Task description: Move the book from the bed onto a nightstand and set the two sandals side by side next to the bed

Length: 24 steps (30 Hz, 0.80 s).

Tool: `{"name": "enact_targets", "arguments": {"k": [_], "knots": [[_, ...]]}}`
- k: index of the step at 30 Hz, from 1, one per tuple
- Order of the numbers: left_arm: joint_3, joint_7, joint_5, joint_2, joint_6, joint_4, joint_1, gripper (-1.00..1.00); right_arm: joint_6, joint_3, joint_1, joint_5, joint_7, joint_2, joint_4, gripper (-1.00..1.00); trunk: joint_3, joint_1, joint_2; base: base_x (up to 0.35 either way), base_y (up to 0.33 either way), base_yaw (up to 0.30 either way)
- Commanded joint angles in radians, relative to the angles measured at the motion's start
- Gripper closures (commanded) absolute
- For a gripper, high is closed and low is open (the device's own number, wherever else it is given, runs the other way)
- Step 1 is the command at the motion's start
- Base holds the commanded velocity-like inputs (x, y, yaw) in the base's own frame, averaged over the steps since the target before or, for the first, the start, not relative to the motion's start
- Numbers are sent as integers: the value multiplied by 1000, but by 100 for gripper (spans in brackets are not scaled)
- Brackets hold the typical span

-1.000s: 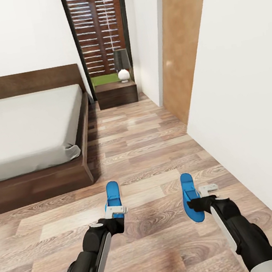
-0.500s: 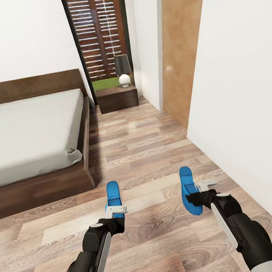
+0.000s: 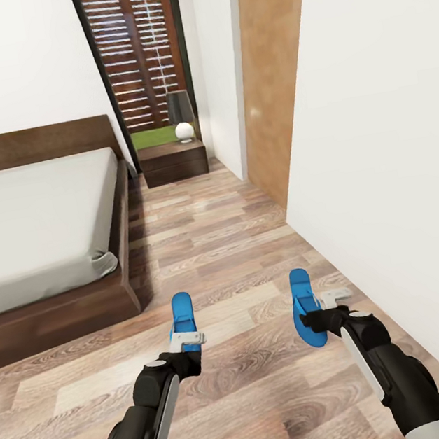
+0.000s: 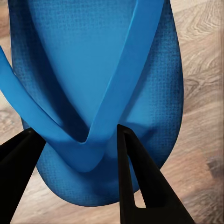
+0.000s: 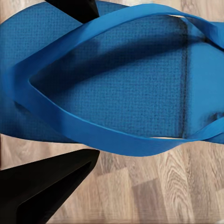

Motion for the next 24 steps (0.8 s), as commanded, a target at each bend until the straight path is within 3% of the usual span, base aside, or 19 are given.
{"name": "enact_targets", "arguments": {"k": [1,7,24], "knots": [[-1,6,4,0,4,-3,0,100,5,1,-1,4,2,-1,-1,100,1,-4,7,0,0,-140],[0,6,2,0,4,-9,0,100,5,1,-1,4,2,-1,-1,100,11,-27,49,0,0,-134],[-1,6,2,2,4,-11,0,100,5,1,-1,5,0,-1,-1,100,-14,-27,49,0,0,-125]]}}
